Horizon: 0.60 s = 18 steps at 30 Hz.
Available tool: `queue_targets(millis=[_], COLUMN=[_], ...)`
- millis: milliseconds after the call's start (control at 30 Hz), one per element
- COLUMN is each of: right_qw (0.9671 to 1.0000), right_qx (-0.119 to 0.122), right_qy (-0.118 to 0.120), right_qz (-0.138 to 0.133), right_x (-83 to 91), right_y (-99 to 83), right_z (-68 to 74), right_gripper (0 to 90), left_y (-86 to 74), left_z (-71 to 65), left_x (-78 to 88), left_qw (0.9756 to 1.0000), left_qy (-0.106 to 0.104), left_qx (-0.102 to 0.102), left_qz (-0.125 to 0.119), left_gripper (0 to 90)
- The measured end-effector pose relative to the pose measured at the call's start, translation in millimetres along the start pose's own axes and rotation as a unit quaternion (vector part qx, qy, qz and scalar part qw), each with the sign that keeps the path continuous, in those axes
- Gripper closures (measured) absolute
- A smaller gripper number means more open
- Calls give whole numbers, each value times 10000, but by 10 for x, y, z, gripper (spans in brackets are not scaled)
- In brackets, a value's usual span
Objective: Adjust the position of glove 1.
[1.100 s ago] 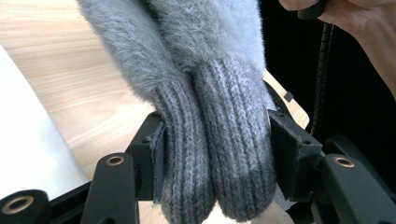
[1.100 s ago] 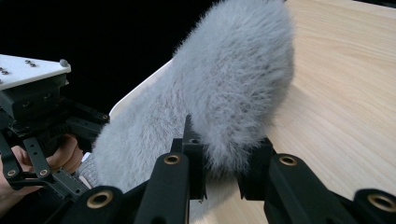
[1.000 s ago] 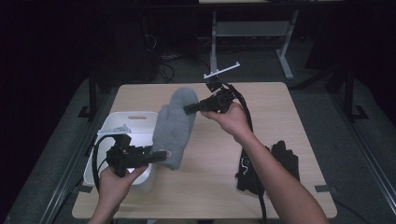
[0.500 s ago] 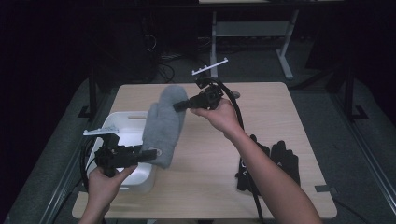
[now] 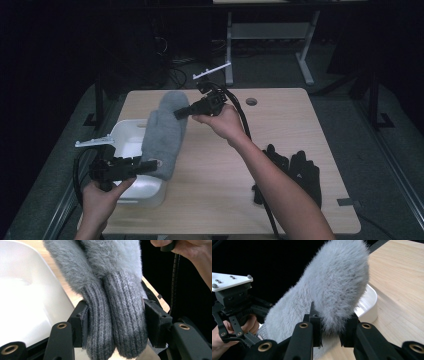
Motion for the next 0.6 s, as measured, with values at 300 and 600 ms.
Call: queue_targets(millis=[300, 600], right_qw=[9999, 9997], right_qx=[-20, -34], right_qy=[123, 237], right_qz=[29, 96], right_x=[-192, -407], right_y=[76, 145], right_z=[35, 64], right_gripper=[753, 752], left_y=[-28, -79], left_z=[91, 200], left_x=[148, 288], left_qw=[9999, 9995], left_qy=[121, 257], left_qx=[100, 182], left_qz=[-57, -98], left_gripper=[441, 441])
Point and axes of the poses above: each handheld gripper's, and its own axes: x roughly backward along the jaws, y roughly out of its top, z roughly to its left, the point moved 1 cm from there along -x, roughly forward along the jaws, and after that the axes turned 3 degrees about x, right-handed, at the moved point
